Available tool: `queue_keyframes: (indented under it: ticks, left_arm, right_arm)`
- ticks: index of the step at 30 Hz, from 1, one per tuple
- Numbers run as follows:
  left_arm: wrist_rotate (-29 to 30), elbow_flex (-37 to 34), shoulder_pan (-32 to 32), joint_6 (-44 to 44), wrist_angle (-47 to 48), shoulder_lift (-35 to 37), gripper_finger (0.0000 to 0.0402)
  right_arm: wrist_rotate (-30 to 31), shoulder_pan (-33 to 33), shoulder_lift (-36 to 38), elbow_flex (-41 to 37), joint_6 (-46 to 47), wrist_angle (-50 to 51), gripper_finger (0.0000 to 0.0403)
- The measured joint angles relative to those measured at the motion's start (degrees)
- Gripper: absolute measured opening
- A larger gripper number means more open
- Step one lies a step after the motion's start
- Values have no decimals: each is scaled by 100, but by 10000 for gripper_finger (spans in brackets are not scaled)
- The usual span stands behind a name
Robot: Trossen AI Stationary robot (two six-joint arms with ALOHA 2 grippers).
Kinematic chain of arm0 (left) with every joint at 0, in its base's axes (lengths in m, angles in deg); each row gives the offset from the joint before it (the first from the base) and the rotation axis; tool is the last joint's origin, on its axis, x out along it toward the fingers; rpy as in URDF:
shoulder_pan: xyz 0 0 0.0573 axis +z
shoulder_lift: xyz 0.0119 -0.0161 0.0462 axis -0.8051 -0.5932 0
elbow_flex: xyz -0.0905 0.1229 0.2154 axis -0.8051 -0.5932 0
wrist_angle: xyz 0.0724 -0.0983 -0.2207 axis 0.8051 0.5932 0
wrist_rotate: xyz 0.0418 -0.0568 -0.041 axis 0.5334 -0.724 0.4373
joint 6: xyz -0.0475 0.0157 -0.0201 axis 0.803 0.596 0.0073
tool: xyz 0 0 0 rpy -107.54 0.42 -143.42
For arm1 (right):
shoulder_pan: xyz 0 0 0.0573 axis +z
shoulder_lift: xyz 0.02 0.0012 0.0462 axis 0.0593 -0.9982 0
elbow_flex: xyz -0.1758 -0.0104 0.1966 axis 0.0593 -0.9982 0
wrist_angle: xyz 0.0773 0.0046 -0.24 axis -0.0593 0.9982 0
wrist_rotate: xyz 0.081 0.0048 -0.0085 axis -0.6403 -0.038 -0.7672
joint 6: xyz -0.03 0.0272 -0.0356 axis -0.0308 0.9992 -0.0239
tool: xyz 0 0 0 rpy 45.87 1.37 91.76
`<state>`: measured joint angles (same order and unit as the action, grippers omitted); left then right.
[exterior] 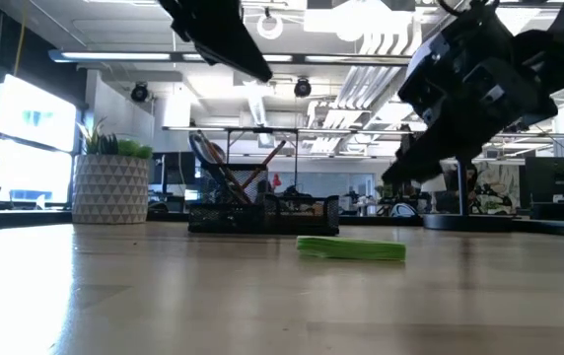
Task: Pick and place office supplies into organizer
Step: Put the green sticky notes into the black desk organizer
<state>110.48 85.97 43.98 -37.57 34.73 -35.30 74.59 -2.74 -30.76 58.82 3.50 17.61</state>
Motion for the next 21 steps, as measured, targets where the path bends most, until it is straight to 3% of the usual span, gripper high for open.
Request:
queue_keyframes:
  ticks: [4, 12, 18, 21]
  left_arm:
    - [-297, -571, -282, 27, -1205, -3, 4]
    - [-256, -1611, -553, 442, -3102, -9, 1]
    - [248, -2628, -823, 548, -5195, -9, 1]
    - [473, -2968, -907, 722, -5599, -9, 1]
  right_arm:
    - [0, 164, -375, 118, 112, -12, 174]
    - [148, 531, -1022, 655, 122, 231, 171]
    - [144, 628, -1680, 1183, 72, 675, 154]
    - [152, 608, -1892, 1441, 52, 803, 143]
